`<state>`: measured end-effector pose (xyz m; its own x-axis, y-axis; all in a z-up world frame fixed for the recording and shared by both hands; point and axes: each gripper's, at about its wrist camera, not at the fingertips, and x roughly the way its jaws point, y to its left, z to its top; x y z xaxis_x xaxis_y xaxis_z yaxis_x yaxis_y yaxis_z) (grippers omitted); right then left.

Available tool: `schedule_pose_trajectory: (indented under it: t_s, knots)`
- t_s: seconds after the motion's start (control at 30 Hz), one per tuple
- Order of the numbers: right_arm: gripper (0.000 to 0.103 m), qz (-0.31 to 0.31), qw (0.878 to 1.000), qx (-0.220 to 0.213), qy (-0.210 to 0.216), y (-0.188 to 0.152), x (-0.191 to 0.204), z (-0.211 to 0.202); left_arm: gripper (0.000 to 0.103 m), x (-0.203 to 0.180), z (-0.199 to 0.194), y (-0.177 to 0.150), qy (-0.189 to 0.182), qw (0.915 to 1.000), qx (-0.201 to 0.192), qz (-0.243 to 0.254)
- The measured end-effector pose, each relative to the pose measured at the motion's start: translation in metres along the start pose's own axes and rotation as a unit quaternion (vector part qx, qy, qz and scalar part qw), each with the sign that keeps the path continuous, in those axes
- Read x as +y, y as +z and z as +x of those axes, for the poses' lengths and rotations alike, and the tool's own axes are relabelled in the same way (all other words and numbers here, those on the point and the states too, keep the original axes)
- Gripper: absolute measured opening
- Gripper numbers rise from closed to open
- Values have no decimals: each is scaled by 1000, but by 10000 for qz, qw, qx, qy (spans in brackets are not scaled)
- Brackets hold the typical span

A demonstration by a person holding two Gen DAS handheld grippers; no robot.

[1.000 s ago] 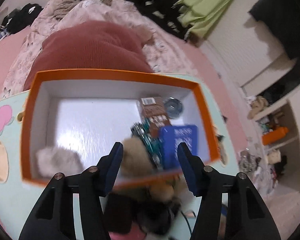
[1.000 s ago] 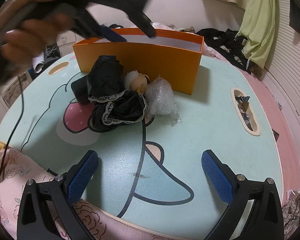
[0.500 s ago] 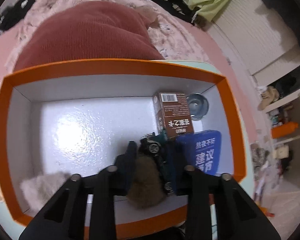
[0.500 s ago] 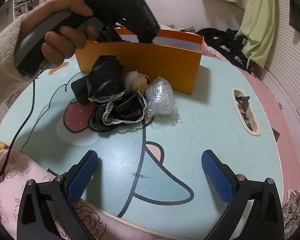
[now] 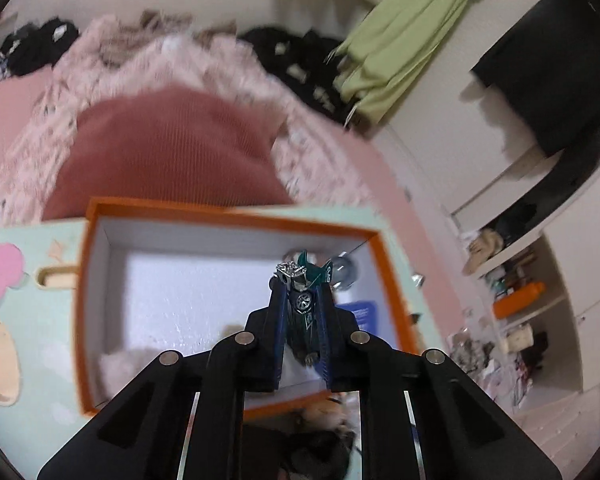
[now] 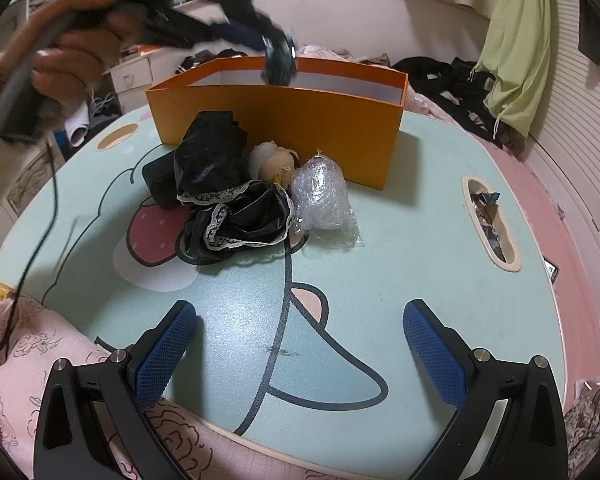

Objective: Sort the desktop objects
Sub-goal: 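Lift the toy car out and set it on the lace cloth, open left gripper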

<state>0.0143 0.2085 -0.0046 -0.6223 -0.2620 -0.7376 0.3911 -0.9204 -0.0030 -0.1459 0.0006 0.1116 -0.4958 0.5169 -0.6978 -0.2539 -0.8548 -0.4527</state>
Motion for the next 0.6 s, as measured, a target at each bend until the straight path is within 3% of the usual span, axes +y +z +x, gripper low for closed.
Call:
schedule_pose_trajectory:
  t_s: [0.3,0.43,0.6]
  knots:
    - [103,8,10000,-4,0,-1,0,0,15,-30,-49,-17,-255,9979,-474,368]
    - [103,7,10000,-5,-3,-1,0,0,15,-35,-51,-47,-438,9974,-267,497]
    - [103,5,10000,-6,-5,-2,1,0,15,-31,-27,-74,-290,9982,64,522]
